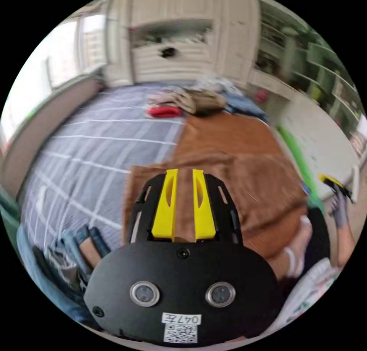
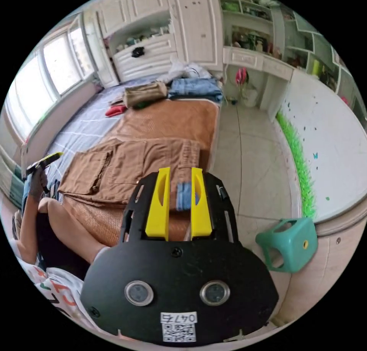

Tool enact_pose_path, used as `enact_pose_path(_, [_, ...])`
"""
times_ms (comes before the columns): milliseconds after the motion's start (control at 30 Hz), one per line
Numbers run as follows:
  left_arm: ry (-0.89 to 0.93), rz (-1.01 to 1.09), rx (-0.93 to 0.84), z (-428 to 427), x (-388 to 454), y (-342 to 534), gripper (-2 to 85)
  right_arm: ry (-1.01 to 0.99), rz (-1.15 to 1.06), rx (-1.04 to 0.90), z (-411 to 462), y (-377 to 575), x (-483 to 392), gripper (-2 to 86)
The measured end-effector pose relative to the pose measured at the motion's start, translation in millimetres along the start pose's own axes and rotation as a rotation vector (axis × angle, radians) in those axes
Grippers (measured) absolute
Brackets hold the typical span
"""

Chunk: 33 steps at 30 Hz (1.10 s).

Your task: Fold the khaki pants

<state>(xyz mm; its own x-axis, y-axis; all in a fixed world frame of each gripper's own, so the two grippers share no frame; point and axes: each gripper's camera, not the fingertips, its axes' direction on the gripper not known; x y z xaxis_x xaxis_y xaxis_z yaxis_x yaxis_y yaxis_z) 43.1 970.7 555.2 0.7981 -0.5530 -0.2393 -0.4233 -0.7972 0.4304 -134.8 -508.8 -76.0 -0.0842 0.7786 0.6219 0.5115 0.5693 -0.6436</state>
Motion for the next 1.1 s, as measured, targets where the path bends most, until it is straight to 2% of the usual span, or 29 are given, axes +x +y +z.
enact_pose_path(67, [0.288, 0.173, -0.218, 37, 68, -21, 15.0, -0.04, -0.112, 0.016, 6, 1, -39, 3.8])
enact_pose_path(133, [0.326, 0.227, -0.303, 59, 112, -24, 16.0, -0.049, -0.18, -0.027, 22, 6, -68, 3.9])
enact_pose_path(267, [0.135, 0.281, -0.444, 113, 170, -22, 14.7, -0.172, -0.206, -0.08, 50, 27, -107, 3.7])
enact_pose_path(367, [0.007, 0.324, -0.554, 149, 188, -14, 13.2, -0.173, -0.228, -0.112, 60, 44, -120, 3.0])
enact_pose_path(500, [-0.039, 0.36, -0.62, 169, 200, -9, 11.5, -0.174, -0.229, -0.103, 62, 58, -125, 1.5])
enact_pose_path(633, [-0.027, 0.349, -0.609, 170, 193, 3, 7.8, -0.175, -0.245, -0.108, 62, 59, -133, 0.8])
enact_pose_path(767, [0.061, 0.242, -0.492, 128, 150, 16, 5.5, -0.165, -0.274, -0.096, 59, 63, -140, 0.6])
enact_pose_path(900, [0.02, 0.089, -0.323, 55, 59, 23, 5.3, -0.163, -0.273, -0.088, 56, 64, -143, 0.4])
enact_pose_path(1000, [-0.142, -0.091, -0.176, -23, -53, 43, 5.4, -0.163, -0.27, -0.096, 56, 62, -145, 0.3])
enact_pose_path(1067, [-0.388, -0.287, -0.088, -82, -149, 79, 6.2, -0.165, -0.267, -0.101, 56, 60, -147, 0.3])
enact_pose_path(1100, [-0.453, -0.339, -0.078, -93, -170, 91, 6.5, -0.165, -0.266, -0.101, 56, 60, -147, 0.3])
